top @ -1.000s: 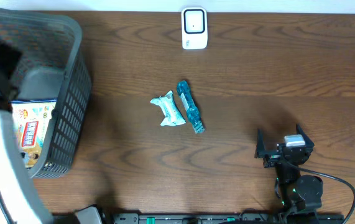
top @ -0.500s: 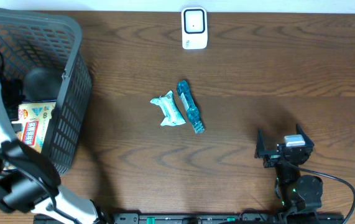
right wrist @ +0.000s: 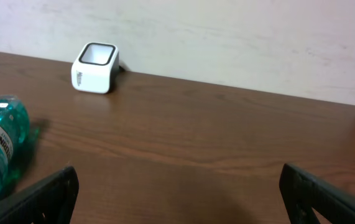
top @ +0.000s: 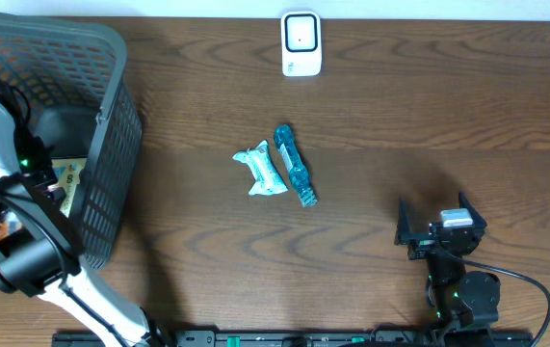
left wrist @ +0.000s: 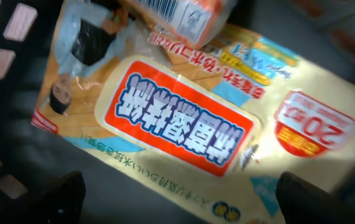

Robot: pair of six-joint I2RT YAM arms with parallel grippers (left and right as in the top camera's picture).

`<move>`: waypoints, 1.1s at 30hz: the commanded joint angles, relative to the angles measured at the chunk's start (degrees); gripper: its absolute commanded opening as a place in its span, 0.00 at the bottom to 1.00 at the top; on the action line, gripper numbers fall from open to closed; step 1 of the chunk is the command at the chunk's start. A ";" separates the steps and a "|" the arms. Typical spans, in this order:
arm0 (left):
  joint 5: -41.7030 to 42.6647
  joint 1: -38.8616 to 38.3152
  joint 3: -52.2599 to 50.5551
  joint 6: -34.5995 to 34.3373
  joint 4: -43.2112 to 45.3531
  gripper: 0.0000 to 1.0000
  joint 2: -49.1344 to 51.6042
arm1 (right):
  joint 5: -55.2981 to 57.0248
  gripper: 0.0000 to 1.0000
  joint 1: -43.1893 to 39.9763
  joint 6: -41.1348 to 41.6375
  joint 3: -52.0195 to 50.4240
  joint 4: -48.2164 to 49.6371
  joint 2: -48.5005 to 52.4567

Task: Scan the item barcode

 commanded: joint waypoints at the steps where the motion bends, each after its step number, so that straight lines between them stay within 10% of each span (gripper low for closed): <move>1: 0.76 -0.02 -1.09 -1.62 -2.01 0.98 1.90 | 0.33 0.99 0.11 -0.59 -0.09 -0.17 -0.09; 10: -8.11 0.07 -1.07 19.45 0.94 0.98 2.12 | 0.33 0.99 0.11 -0.59 -0.09 -0.17 -0.09; 19: -25.31 0.72 -1.09 22.38 -1.33 0.98 2.12 | 0.33 0.99 0.11 -0.59 -0.09 -0.17 -0.11; 33: -25.62 1.57 -4.17 29.49 2.58 0.98 2.12 | 0.33 0.99 0.11 -0.59 -0.09 -0.17 -0.11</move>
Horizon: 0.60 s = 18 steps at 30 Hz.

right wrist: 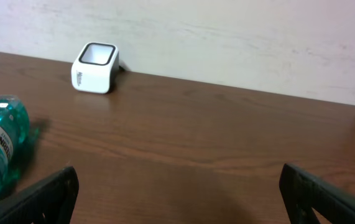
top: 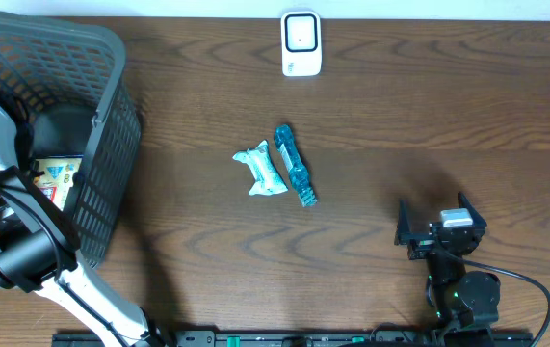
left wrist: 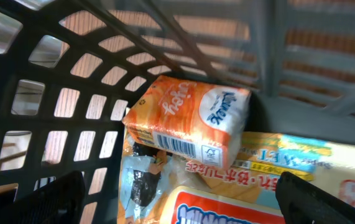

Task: Scan the item barcode

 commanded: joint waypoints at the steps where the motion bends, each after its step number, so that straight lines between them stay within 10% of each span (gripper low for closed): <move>1: -1.81 0.24 -1.92 1.70 0.04 0.98 0.28 | 0.33 0.99 0.11 -0.59 -0.09 -0.15 -0.09; 18: -2.27 -4.17 -2.08 3.76 0.44 0.98 -6.32 | 0.33 0.99 0.11 -0.59 -0.09 -0.15 -0.09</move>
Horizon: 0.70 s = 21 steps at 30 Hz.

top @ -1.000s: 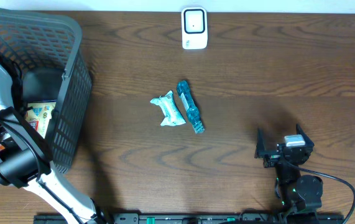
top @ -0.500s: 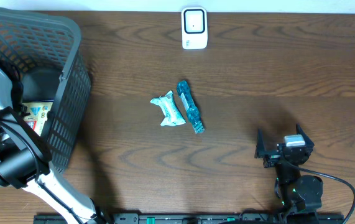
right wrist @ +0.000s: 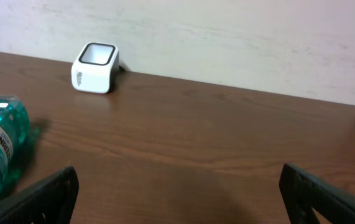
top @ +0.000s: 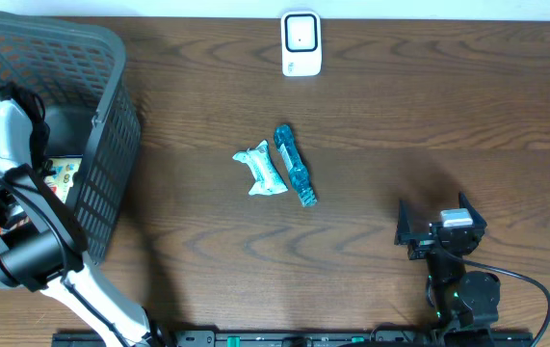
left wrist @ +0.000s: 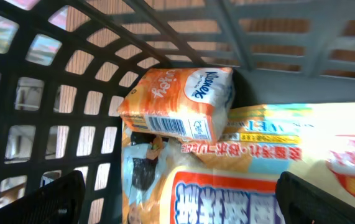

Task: Scan the item barcode

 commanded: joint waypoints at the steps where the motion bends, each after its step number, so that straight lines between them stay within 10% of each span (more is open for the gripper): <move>1: 0.35 -0.37 -0.33 0.55 -0.17 0.98 -5.49 | 0.33 0.99 0.09 -0.59 -0.09 -0.15 -0.09; 12: 4.68 -0.66 -0.33 5.49 5.68 0.98 -33.40 | 0.33 0.99 0.09 -0.59 -0.09 -0.15 -0.09; 21: 8.72 -0.48 -3.50 23.61 26.21 0.98 -46.73 | 0.33 0.99 0.09 -0.59 -0.09 -0.15 -0.11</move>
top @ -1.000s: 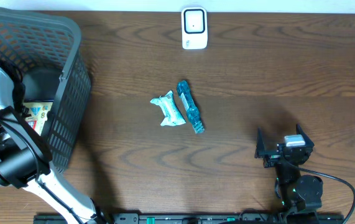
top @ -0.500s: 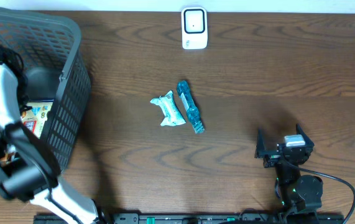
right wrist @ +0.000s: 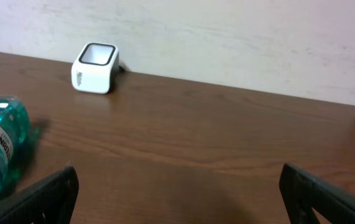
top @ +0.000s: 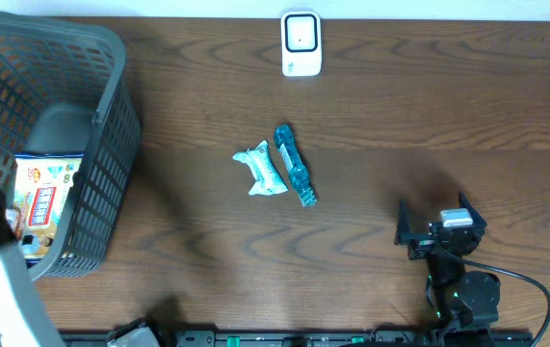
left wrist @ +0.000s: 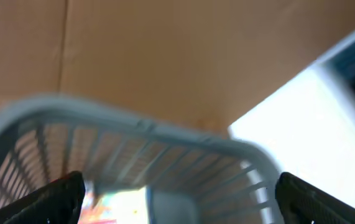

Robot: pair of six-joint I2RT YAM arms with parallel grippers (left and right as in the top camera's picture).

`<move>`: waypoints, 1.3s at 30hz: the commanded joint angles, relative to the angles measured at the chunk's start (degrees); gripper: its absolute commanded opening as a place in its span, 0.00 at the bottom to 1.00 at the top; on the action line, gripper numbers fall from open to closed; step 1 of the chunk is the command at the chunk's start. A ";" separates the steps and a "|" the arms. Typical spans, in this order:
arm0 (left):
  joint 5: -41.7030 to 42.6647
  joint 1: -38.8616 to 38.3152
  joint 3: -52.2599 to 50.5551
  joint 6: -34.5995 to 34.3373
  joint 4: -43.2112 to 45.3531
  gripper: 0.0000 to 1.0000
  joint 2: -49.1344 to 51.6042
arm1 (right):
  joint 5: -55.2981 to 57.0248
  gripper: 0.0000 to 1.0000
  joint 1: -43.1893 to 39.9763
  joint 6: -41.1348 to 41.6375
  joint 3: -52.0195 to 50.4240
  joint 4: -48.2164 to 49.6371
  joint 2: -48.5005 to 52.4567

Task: Scan the item barcode

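Note:
A white barcode scanner (top: 301,43) stands at the table's far edge and also shows as the scanner (right wrist: 94,76) in the right wrist view. A teal bottle (top: 294,166) and a white-and-teal packet (top: 263,169) lie mid-table. A yellow wipes pack (top: 48,202) lies in the grey basket (top: 111,145). My left gripper (left wrist: 177,196) is open and empty, raised outside the basket; its view is blurred. My left arm is a white blur at the left edge. My right gripper (top: 438,229) rests open at the front right.
The basket rim (left wrist: 133,127) shows in the left wrist view, with brown cardboard (left wrist: 165,56) and a white surface behind it. The teal bottle (right wrist: 0,146) lies at the left of the right wrist view, with a pale wall behind the table.
My left gripper was down inside the basket, facing an orange tissue pack and the wipes. Now it is up out of the basket, open and empty. The right arm has not moved.
My left gripper was open close above the wipes pack in the basket. Then it stood farther back inside, with an orange tissue pack in view, and stayed there. Now it is outside the basket holding nothing. The table items, the scanner and the right arm stayed put.

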 commanded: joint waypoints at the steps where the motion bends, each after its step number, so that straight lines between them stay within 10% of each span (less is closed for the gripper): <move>1: 1.29 -0.02 -4.17 10.19 2.34 0.98 3.23 | 0.33 0.99 0.11 -0.59 -0.09 -0.15 -0.11; 8: 10.21 -0.02 -9.07 13.97 3.56 0.98 9.14 | 0.33 0.99 0.11 -0.59 -0.09 -0.15 -0.09; 39: 0.68 10.78 -24.52 0.46 3.50 0.98 30.32 | 0.33 0.99 0.11 -0.59 -0.09 -0.15 -0.09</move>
